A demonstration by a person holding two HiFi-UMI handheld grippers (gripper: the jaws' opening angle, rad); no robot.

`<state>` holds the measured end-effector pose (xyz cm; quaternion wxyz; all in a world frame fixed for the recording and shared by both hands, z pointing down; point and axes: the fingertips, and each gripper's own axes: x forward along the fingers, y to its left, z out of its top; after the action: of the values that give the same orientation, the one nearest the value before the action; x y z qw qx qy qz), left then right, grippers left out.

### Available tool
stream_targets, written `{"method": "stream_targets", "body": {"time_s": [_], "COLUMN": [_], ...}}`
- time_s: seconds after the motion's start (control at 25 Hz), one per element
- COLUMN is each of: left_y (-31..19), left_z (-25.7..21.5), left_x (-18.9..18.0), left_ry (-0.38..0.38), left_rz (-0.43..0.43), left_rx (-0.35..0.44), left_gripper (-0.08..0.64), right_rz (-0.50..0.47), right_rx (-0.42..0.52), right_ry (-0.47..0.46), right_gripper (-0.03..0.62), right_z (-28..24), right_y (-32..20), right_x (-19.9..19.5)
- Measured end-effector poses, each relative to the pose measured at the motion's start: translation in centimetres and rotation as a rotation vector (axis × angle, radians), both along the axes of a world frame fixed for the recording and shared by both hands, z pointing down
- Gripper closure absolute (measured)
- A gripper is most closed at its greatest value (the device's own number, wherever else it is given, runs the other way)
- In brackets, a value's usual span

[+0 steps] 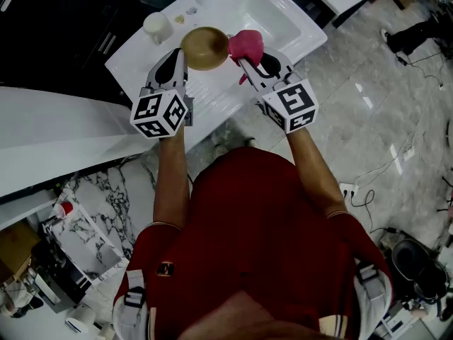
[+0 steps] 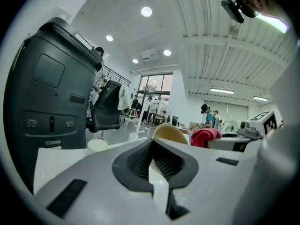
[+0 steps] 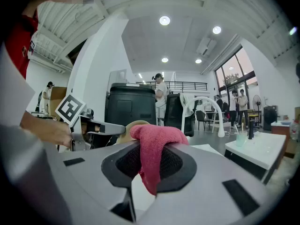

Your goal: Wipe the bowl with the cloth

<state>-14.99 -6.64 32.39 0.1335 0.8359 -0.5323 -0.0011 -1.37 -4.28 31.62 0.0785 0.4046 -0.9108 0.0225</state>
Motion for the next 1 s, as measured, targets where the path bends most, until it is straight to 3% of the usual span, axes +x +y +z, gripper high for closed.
{"method": "stream_targets", "body": {"time_s": [0.32,0.72,1.0], "left_y": [-0.4,-1.0,-2.0], "left_z": [0.3,0.7,1.2], "left_x": [-0.5,-4.1,-6.7], "left_ry": [0.012,0.148,0.144], "left_rz": [0.014,0.102,0.074], "left_rx": [0.001,-0.003,-0.003], "left_gripper": [0.549,0.549,0.549], "right_rz": [0.001,-0.041,-0.038], "right_rx": [-0.008,0.004,0.033], "right_ry": [-0.029,-0.026,0.060], "right_gripper": [0.523,0.523,0.523], "right_z": [0.0,0.1,0.3], "right_y": [-0.2,0.8,1.6], "right_x": [-0.1,-1.2,-3.8]}}
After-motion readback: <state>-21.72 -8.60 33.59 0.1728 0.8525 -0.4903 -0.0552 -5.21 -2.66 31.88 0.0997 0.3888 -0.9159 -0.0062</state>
